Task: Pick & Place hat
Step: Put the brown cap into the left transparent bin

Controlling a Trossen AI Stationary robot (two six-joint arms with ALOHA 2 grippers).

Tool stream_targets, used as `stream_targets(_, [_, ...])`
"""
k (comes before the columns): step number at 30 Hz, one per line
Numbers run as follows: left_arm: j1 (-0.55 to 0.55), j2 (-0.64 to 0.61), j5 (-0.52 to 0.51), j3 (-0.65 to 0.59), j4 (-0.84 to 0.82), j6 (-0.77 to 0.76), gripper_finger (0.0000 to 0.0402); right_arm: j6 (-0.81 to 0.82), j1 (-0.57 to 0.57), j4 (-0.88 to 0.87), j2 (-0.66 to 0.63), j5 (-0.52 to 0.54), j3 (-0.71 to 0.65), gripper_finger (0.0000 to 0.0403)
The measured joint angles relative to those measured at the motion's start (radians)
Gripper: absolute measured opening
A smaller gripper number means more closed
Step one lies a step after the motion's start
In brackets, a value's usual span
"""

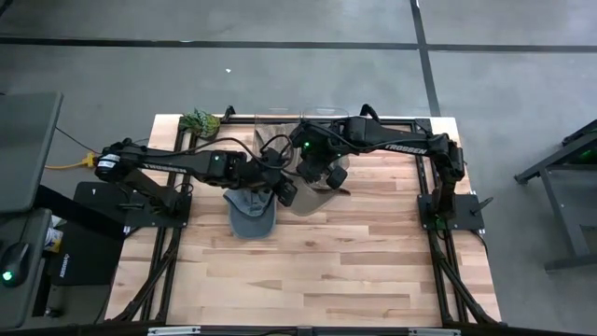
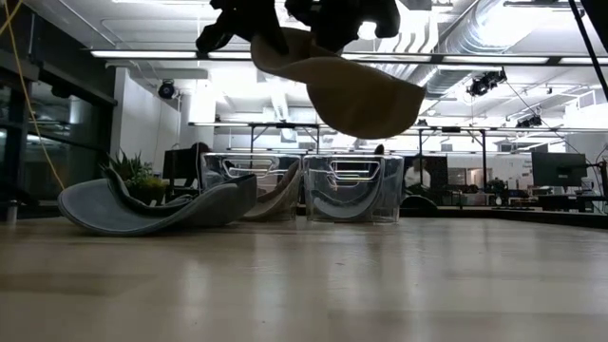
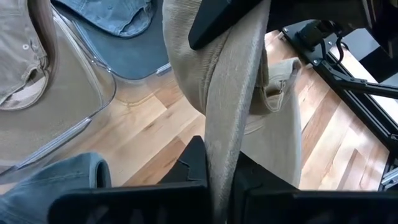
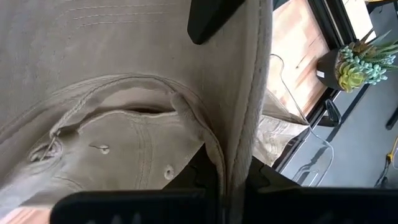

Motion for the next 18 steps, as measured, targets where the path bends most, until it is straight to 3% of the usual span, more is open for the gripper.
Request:
stream_targets(4, [0.0,0.0,0.01,0.0,0.0,-0.002,0.0001,0.02,0.0,0.0,0.0,0.002,0.0,0.0011])
stream_targets(9, [0.0,0.0,0.017,0.0,0.001,-0.007,0.0,0.028,0.0,0.001,0.0,0.014,0.0,0.0046])
stream_targets(18, [0.0,0.0,0.016,0.0,-0.001,-0.011,0.0001,0.058,0.001,0.004,0.0,0.101,0.0,0.0066])
